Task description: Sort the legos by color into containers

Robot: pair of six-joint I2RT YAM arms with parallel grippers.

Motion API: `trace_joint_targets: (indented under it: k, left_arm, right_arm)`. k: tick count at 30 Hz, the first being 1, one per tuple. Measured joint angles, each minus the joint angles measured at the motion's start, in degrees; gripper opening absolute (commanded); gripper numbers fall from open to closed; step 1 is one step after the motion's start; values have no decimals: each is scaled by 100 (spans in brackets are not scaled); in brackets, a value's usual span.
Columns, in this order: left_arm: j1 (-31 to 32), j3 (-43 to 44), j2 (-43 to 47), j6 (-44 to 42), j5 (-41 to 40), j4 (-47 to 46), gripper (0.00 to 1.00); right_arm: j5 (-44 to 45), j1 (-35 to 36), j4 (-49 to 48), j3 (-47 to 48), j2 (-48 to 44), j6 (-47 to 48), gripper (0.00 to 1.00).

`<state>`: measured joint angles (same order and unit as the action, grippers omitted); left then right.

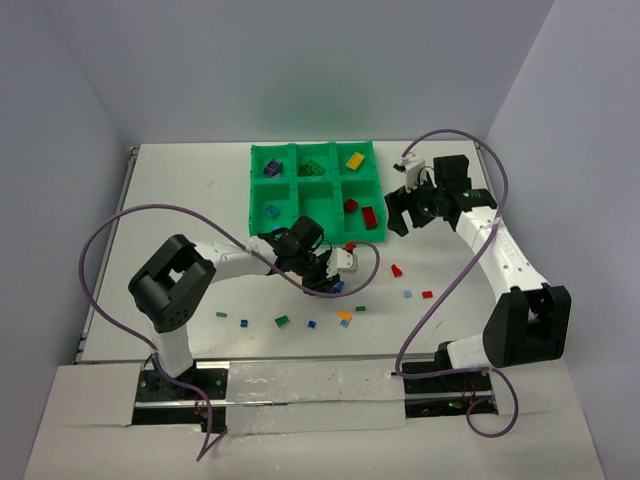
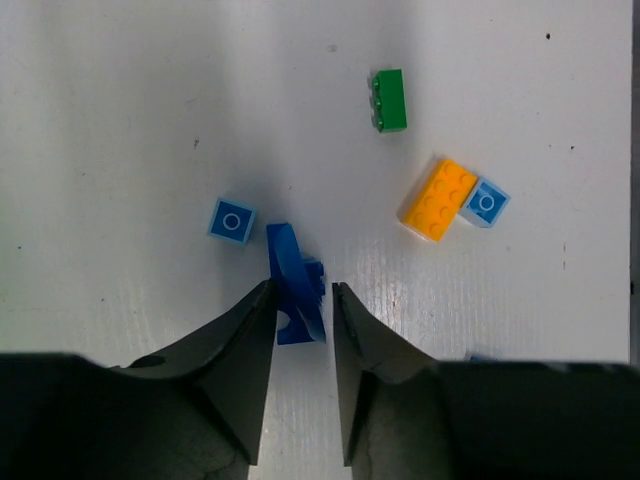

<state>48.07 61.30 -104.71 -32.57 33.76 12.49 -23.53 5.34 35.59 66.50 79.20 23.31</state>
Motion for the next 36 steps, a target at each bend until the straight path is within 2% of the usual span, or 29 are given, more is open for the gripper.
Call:
trace_joint_targets:
  k: [10, 16, 21, 24, 29, 36]
  left_arm:
    - [-58, 100, 22, 6, -48, 47, 0]
    - [-770, 414, 476, -246, 46, 717, 0]
    - [-1890, 1630, 746, -193, 333, 1047, 0]
    - [-2321, 2349, 759, -7, 436, 1031, 0]
    - [-2553, 2973, 633, 339, 581, 1052, 0]
    - [-2738, 3459, -187, 684, 725, 1068, 0]
  right_arm:
    - [-48, -2, 2, -19, -2, 17, 89]
    - [-218, -7, -25, -21, -2, -63, 89]
    - [-401, -74, -359, -20, 0, -327, 89]
    - [-535, -144, -697, -9, 47, -594, 90]
    - [-728, -214, -1090, 223, 458, -1022, 91]
    - [-932, -314, -1344, 682, 1163, -1190, 92]
